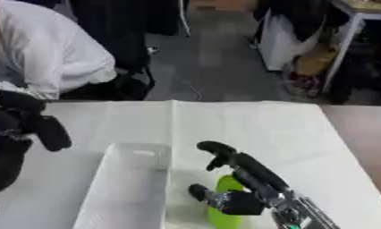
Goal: Pick up objects on the table and place them in the box.
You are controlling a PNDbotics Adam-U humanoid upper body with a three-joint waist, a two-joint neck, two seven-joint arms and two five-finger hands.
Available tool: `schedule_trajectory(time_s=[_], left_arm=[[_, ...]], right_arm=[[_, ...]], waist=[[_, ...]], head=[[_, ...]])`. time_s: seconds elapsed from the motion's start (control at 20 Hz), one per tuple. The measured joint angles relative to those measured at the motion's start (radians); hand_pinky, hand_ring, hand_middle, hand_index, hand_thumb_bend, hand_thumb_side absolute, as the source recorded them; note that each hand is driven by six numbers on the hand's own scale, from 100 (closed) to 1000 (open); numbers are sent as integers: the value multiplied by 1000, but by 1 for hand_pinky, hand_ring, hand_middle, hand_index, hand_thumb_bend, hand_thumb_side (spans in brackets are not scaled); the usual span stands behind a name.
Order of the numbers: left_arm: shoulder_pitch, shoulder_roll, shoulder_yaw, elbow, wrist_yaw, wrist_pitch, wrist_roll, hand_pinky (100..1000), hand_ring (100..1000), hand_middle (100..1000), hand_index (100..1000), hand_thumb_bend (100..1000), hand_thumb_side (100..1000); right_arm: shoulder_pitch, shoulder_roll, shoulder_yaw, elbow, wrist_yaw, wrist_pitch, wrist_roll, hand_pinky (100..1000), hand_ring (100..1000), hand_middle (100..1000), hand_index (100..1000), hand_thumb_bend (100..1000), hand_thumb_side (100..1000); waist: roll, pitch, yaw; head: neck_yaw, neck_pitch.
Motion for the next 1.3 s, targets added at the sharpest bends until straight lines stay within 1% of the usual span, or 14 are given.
schedule_trajectory(time_s=[0.2, 0.35, 0.5, 0.55, 0.6, 0.65, 0.75, 0.9, 1.05, 1.1, 1.15, 1.2, 1.3], left_arm=[[-4, 0, 0, 0, 1, 0, 0, 537, 519, 771, 781, 192, 897], [-4, 0, 0, 0, 1, 0, 0, 537, 519, 771, 781, 193, 897], [-4, 0, 0, 0, 1, 0, 0, 537, 519, 771, 781, 192, 898], [-4, 0, 0, 0, 1, -1, -1, 537, 519, 771, 781, 192, 898], [-4, 0, 0, 0, 1, -1, -1, 537, 519, 771, 781, 192, 898], [-4, 0, 0, 0, 1, -1, -1, 537, 519, 771, 781, 192, 898], [-4, 0, 0, 0, 1, -1, -1, 537, 519, 770, 781, 192, 898], [-4, 0, 0, 0, 1, -1, -1, 537, 519, 770, 781, 192, 899], [-4, -1, 0, 0, 1, -2, -2, 537, 519, 770, 781, 192, 899], [-4, -1, 0, 0, 1, -2, -2, 537, 519, 770, 781, 192, 899], [-4, -1, 0, 0, 1, -2, -2, 537, 519, 770, 781, 192, 899], [-4, -2, 0, 0, 1, -2, -2, 537, 519, 770, 781, 192, 899], [-4, -4, 0, 0, 1, -2, -2, 537, 519, 770, 781, 192, 899]], right_arm=[[-4, 1, 1, 18, -8, 2, 17, 756, 679, 991, 1000, 448, 796], [-7, 6, 2, 31, -15, 3, 28, 753, 669, 974, 1000, 455, 780], [-7, 9, 0, 45, -20, -2, 15, 723, 634, 938, 1000, 448, 755], [-8, 10, -1, 52, -26, -5, 4, 709, 620, 932, 1000, 437, 773], [-8, 13, -2, 62, -38, -6, -8, 705, 613, 927, 1000, 434, 768], [-8, 18, -5, 75, -57, -4, -21, 691, 596, 923, 1000, 434, 783], [-8, 29, -6, 104, -114, 8, -45, 694, 589, 931, 1000, 444, 801], [-9, 41, -12, 146, -214, 30, -78, 726, 593, 944, 1000, 450, 802], [-9, 44, -13, 175, -286, 41, -113, 732, 595, 946, 1000, 445, 786], [-10, 44, -13, 181, -301, 41, -125, 692, 597, 948, 1000, 441, 781], [-10, 44, -14, 186, -310, 40, -136, 683, 598, 948, 1000, 440, 782], [-10, 44, -15, 190, -315, 39, -145, 646, 597, 947, 1000, 435, 777], [-10, 43, -17, 192, -314, 36, -159, 638, 598, 949, 1000, 432, 778]], waist=[[0, 0, 2], [0, 0, 2], [0, 0, 2], [0, 0, 2], [0, 0, 2], [0, 0, 2], [0, 0, 2], [0, 1, 2], [2, 1, 2], [2, 1, 2], [2, 1, 2], [2, 1, 1], [2, 1, 1]], head=[[0, 0], [0, 0], [0, 0], [0, 0], [0, 0], [-1, 0], [-1, 0], [-1, 0], [-1, 0], [-1, 0], [-1, 0], [-1, 0], [-1, 0]])
